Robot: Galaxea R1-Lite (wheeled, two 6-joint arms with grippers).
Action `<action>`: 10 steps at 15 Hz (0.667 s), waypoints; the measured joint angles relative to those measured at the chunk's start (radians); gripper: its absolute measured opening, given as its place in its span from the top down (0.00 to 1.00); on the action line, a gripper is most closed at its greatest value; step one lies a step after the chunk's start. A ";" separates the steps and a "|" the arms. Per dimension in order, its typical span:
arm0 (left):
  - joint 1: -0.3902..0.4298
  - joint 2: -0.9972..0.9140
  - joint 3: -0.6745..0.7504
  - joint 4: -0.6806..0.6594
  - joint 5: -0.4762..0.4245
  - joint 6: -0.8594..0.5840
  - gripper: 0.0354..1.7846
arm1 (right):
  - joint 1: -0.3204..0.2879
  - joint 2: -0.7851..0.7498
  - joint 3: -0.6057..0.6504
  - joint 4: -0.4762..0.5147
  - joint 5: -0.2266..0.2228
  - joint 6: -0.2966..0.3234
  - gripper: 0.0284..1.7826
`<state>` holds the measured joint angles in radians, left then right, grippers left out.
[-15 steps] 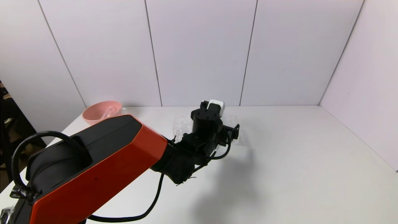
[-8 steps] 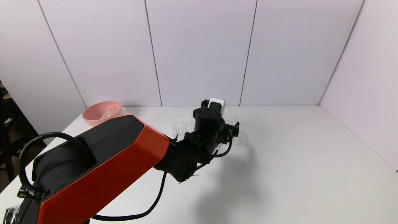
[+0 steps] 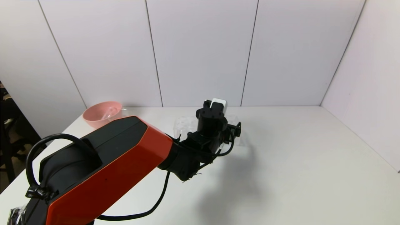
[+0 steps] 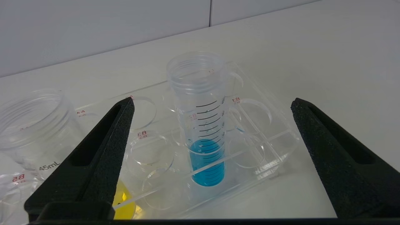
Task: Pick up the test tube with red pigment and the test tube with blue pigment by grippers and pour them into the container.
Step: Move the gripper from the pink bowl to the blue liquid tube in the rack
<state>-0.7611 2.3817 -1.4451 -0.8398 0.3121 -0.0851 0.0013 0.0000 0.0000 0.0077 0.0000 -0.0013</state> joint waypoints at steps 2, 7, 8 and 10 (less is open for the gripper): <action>0.001 0.008 -0.013 0.014 0.000 0.000 0.01 | 0.000 0.000 0.000 0.000 0.000 0.000 0.00; 0.002 0.026 -0.039 0.031 0.000 0.000 0.02 | 0.000 0.000 0.000 0.000 0.000 0.000 0.00; 0.002 0.029 -0.044 0.031 0.000 0.000 0.02 | 0.000 0.000 0.000 0.000 0.000 0.000 0.00; 0.008 0.032 -0.051 0.031 -0.001 0.001 0.02 | 0.000 0.000 0.000 0.000 0.000 0.000 0.00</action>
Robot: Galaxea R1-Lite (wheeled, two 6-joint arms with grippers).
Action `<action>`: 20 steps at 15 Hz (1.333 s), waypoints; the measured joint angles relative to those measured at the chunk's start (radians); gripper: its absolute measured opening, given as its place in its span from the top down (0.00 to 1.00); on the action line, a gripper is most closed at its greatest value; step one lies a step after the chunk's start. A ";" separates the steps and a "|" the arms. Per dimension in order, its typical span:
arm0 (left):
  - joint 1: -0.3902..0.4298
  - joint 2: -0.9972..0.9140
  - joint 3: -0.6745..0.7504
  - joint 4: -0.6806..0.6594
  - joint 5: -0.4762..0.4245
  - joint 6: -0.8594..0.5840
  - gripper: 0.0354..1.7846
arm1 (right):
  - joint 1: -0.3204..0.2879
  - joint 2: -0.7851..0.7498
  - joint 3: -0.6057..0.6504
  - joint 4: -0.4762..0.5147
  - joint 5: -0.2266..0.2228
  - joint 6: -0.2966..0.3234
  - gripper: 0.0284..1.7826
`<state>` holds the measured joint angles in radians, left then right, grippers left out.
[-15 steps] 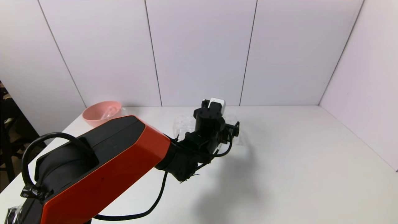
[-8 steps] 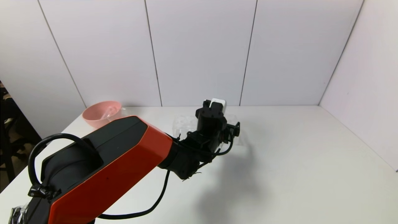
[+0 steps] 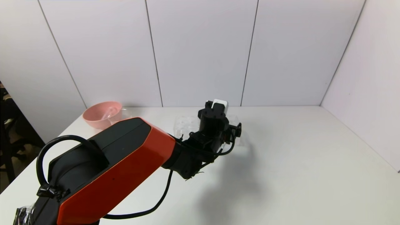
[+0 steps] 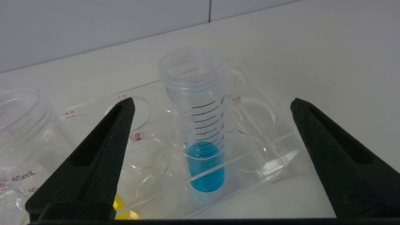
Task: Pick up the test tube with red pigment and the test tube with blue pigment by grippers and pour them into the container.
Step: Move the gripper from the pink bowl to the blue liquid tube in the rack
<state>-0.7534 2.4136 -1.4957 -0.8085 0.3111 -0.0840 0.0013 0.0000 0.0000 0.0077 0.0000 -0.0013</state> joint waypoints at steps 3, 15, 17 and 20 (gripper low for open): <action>0.005 0.006 -0.015 0.000 -0.002 0.000 0.02 | 0.000 0.000 0.000 0.000 0.000 0.000 0.00; 0.022 0.022 -0.052 0.024 -0.007 0.001 0.04 | 0.000 0.000 0.000 0.000 0.000 0.000 0.00; 0.024 0.023 -0.052 0.030 -0.009 0.002 0.04 | 0.000 0.000 0.000 0.000 0.000 0.000 0.00; 0.028 0.023 -0.052 0.035 -0.010 0.002 0.11 | 0.000 0.000 0.000 0.000 0.000 0.000 0.00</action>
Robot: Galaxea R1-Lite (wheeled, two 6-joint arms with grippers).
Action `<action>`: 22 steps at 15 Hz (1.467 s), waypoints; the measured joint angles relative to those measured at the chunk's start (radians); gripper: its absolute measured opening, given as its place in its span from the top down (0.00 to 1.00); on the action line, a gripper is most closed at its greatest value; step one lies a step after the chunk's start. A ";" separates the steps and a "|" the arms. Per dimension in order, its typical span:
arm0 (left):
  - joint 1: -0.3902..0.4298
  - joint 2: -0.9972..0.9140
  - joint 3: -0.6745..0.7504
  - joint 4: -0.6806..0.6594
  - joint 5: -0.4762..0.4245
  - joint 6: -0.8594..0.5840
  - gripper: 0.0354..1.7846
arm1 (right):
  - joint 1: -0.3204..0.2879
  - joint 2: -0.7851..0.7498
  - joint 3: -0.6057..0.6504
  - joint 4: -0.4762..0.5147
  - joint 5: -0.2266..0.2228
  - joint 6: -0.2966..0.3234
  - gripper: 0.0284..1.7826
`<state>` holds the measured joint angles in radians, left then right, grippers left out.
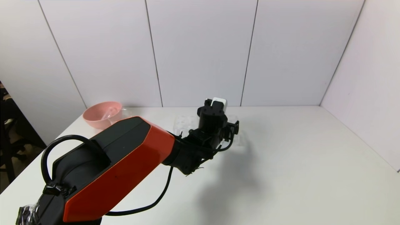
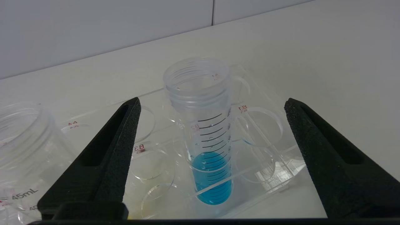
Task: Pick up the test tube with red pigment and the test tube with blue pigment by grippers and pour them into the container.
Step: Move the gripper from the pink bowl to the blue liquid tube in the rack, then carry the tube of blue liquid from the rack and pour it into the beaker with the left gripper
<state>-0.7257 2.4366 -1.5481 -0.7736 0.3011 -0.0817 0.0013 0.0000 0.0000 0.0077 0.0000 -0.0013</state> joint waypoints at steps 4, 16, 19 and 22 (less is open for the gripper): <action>0.005 0.000 0.003 -0.002 0.002 -0.001 0.39 | 0.000 0.000 0.000 0.000 0.000 0.000 0.00; 0.004 -0.002 0.010 -0.008 -0.002 -0.001 0.76 | 0.000 0.000 0.000 0.000 0.000 0.000 0.00; 0.004 -0.002 0.010 -0.009 -0.002 0.000 0.76 | 0.000 0.000 0.000 0.000 0.000 0.000 0.00; 0.004 -0.005 0.010 -0.009 -0.003 0.000 0.76 | 0.000 0.000 0.000 0.000 0.000 0.000 0.00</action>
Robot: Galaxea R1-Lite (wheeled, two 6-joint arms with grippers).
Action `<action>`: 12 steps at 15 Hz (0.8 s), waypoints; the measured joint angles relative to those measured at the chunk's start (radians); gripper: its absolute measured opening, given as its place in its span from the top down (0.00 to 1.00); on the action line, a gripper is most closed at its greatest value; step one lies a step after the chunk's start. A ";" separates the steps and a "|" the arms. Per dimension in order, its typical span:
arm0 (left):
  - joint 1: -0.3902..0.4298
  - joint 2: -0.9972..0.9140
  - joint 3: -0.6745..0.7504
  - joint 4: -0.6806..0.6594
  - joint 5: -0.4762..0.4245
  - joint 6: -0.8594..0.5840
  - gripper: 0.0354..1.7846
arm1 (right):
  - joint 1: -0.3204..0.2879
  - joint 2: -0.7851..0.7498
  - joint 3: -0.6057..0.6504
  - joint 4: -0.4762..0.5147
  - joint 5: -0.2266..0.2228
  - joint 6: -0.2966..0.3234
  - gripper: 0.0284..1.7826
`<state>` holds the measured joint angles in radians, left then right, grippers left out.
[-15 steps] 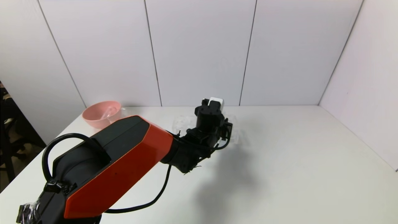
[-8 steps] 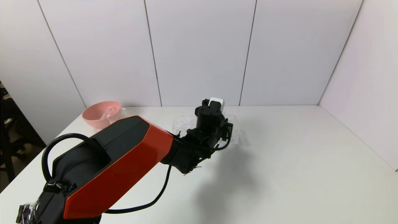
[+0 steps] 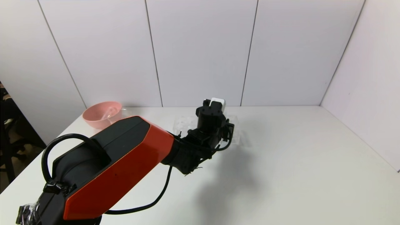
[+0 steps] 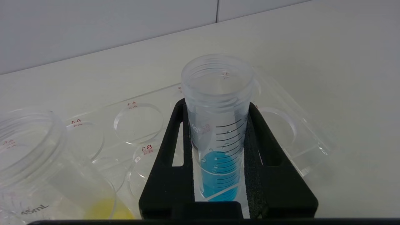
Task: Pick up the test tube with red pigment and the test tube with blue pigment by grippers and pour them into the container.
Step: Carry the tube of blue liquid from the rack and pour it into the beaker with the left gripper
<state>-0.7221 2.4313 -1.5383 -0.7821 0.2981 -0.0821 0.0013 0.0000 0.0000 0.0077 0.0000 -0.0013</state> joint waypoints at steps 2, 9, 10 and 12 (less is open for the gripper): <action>0.000 -0.004 -0.005 0.008 -0.001 0.000 0.76 | 0.000 0.000 0.000 0.000 0.000 0.000 0.00; 0.004 -0.037 -0.044 0.010 -0.003 0.009 0.76 | 0.000 0.000 0.000 0.000 0.000 0.000 0.00; 0.004 -0.043 -0.048 0.014 -0.004 0.009 0.76 | 0.000 0.000 0.000 0.000 0.000 0.000 0.00; 0.003 -0.058 -0.053 0.024 -0.003 0.012 0.76 | 0.000 0.000 0.000 0.000 0.000 0.000 0.00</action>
<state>-0.7196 2.3736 -1.5913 -0.7585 0.2953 -0.0702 0.0017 0.0000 0.0000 0.0077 0.0000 -0.0013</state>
